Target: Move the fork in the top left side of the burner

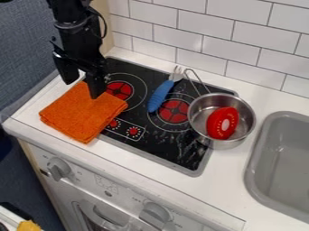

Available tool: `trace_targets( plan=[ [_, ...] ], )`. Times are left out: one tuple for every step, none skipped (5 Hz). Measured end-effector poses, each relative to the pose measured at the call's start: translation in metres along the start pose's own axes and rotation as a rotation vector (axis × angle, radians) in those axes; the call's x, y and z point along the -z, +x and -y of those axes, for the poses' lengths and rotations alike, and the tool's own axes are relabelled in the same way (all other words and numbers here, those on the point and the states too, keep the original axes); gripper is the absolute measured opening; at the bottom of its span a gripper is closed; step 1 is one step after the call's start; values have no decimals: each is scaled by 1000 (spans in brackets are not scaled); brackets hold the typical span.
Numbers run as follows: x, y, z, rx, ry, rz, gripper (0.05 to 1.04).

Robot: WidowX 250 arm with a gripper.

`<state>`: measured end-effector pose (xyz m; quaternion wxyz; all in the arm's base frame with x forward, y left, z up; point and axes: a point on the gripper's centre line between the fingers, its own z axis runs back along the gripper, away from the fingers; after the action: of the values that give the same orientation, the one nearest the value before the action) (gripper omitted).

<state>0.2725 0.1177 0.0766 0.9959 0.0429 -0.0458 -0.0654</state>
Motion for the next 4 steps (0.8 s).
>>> trace_targets(
  plan=[
    [8,-2,3,-2,-17,-29,998],
    [8,27,40,67,-40,-52,998],
    [20,57,71,106,-67,-91,998],
    [37,89,89,106,-73,-121,999]
  ],
)
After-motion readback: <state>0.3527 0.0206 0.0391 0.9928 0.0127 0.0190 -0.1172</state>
